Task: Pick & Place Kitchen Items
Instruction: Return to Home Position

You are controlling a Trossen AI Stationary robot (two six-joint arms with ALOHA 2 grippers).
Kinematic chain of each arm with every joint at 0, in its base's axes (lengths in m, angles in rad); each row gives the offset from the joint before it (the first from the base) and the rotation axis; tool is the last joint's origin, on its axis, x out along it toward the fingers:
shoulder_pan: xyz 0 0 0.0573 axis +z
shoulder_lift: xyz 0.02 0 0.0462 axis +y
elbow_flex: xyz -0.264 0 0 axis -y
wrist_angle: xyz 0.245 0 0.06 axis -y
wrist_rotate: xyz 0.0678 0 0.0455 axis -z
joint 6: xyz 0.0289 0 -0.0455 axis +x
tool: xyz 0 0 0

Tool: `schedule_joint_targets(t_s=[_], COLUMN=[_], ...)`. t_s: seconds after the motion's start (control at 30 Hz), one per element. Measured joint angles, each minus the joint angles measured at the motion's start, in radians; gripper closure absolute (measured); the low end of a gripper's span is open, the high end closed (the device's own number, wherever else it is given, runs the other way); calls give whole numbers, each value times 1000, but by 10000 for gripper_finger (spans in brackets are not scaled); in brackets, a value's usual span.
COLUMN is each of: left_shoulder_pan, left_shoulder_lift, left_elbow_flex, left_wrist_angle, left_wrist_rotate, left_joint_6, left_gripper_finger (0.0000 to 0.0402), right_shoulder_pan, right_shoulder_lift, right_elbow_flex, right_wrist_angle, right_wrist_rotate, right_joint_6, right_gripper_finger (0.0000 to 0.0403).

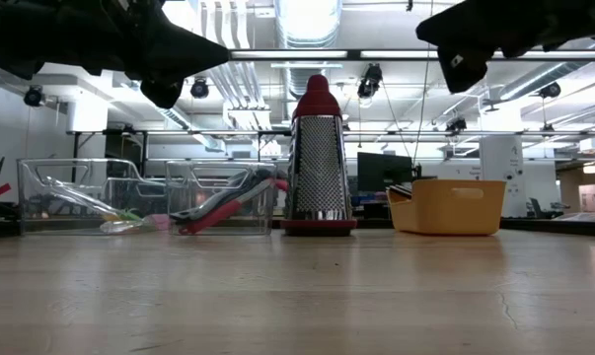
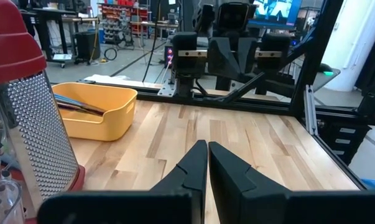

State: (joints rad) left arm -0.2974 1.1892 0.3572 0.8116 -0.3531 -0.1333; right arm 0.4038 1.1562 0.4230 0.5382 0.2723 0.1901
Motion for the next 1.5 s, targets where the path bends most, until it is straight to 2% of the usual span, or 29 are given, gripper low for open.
schedule_joint_targets(t_s=[0.33, 0.47, 0.6, 0.7, 0.9, 0.97, 1.2, 1.33, 1.5], left_shoulder_pan=[0, 0, 0, 7, 69, 107, 218, 224, 224], left_shoulder_lift=[0, 0, -2, -25, -127, -160, -321, -424, -542], left_elbow_flex=[-1, -16, -72, -121, -204, -229, -348, -345, -349], left_wrist_angle=[4, 67, 189, 208, 254, 248, 232, 79, 68], left_wrist_rotate=[17, 48, 49, 86, 200, 226, 232, 240, 252], left_joint_6=[28, 56, 69, 70, 50, 44, -20, -24, -16], left_gripper_finger=[378, 383, 391, 396, 392, 392, 393, 389, 391], right_shoulder_pan=[0, 0, 0, 0, -4, -19, -43, -42, -42], right_shoulder_lift=[-59, -98, -142, -173, -236, -256, -391, -500, -647], right_elbow_flex=[-57, -108, -159, -192, -243, -256, -270, -285, -327], right_wrist_angle=[3, 53, 83, 82, 82, 78, 50, -46, -147], right_wrist_rotate=[1, 1, 0, -6, -13, -51, -82, -86, -86], right_joint_6=[-17, -18, -18, -18, -42, -58, -123, -124, -90], right_gripper_finger=[394, 394, 394, 394, 394, 394, 394, 394, 394])
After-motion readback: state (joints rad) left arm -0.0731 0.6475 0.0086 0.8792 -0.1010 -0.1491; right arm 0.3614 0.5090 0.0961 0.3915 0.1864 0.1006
